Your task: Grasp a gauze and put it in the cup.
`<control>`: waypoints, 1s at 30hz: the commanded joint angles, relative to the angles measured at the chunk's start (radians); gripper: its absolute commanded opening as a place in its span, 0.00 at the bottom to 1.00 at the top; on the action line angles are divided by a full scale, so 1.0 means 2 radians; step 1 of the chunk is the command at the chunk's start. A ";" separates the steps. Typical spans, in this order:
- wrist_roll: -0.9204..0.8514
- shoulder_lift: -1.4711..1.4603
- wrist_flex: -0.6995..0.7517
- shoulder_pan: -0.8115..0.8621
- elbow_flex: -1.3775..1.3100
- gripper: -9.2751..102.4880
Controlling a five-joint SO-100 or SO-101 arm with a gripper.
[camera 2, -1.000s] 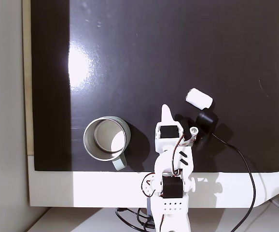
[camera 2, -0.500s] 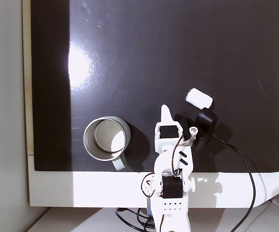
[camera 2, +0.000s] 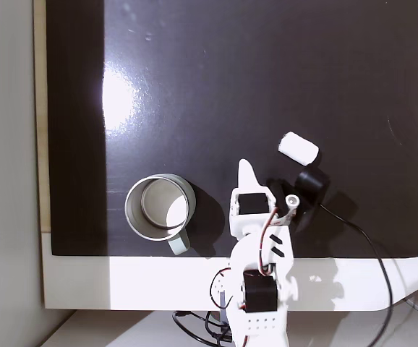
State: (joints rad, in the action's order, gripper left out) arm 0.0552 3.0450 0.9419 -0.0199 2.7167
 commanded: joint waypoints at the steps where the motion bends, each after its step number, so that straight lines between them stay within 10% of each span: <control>1: 0.008 -0.058 0.032 0.018 -0.095 0.08; 30: 0.140 -0.653 0.344 0.179 -0.610 0.08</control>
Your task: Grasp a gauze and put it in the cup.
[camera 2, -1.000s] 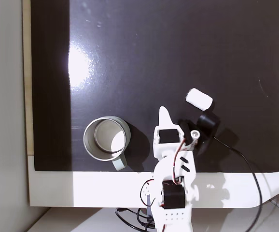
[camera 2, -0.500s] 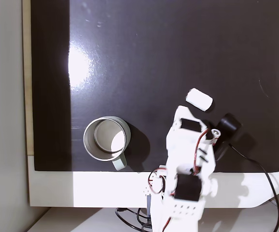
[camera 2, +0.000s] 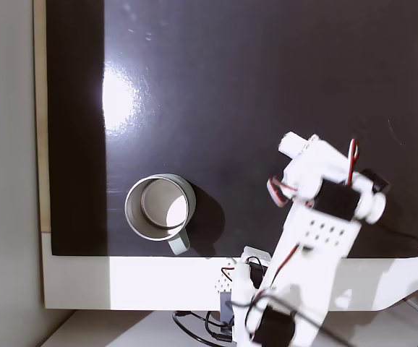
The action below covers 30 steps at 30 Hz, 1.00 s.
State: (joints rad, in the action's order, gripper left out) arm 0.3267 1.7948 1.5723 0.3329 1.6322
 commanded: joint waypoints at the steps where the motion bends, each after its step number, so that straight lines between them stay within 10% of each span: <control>1: 0.002 -0.036 0.031 0.004 -0.074 0.08; 13: -0.041 -0.106 0.013 0.011 -0.071 0.38; 30: -0.074 -0.226 -0.043 0.031 -0.042 0.45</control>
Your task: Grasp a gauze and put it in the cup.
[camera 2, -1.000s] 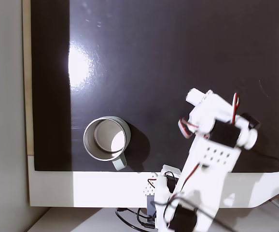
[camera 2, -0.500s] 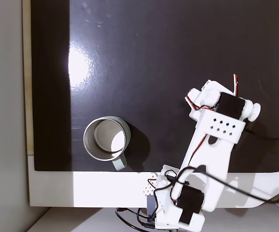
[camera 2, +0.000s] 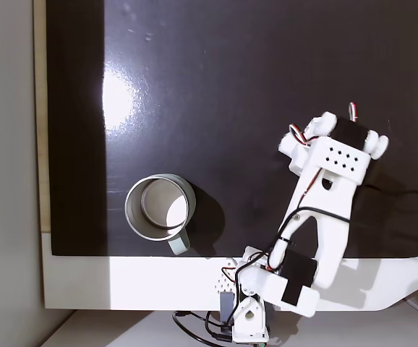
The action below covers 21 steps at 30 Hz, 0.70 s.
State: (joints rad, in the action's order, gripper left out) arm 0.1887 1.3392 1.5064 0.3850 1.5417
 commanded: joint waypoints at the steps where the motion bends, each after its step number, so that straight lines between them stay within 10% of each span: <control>1: -0.008 -0.002 -0.016 0.005 0.010 0.45; 11: -0.012 -0.037 -0.031 -0.003 0.015 0.42; 21: 0.000 -0.068 -0.032 -0.015 0.021 0.19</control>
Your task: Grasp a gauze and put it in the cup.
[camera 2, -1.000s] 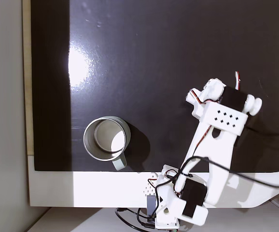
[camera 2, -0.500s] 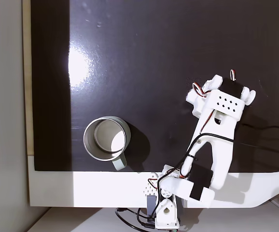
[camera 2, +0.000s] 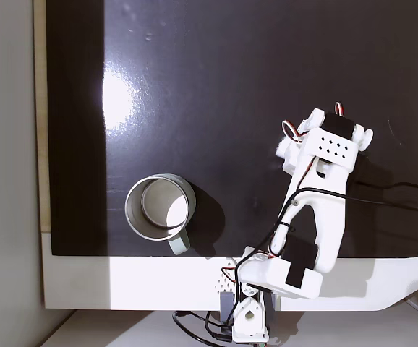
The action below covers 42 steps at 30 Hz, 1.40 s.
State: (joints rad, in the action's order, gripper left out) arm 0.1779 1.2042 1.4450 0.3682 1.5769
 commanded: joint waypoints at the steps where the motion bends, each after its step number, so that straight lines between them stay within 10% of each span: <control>1: 0.007 -0.001 -0.002 -0.007 0.003 0.16; 34: 0.035 0.295 0.178 -0.153 -0.057 0.08; 42: 0.052 0.336 0.178 -0.305 -0.054 0.08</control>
State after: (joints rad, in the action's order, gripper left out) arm 0.2746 1.8116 1.7932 -0.1212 1.4711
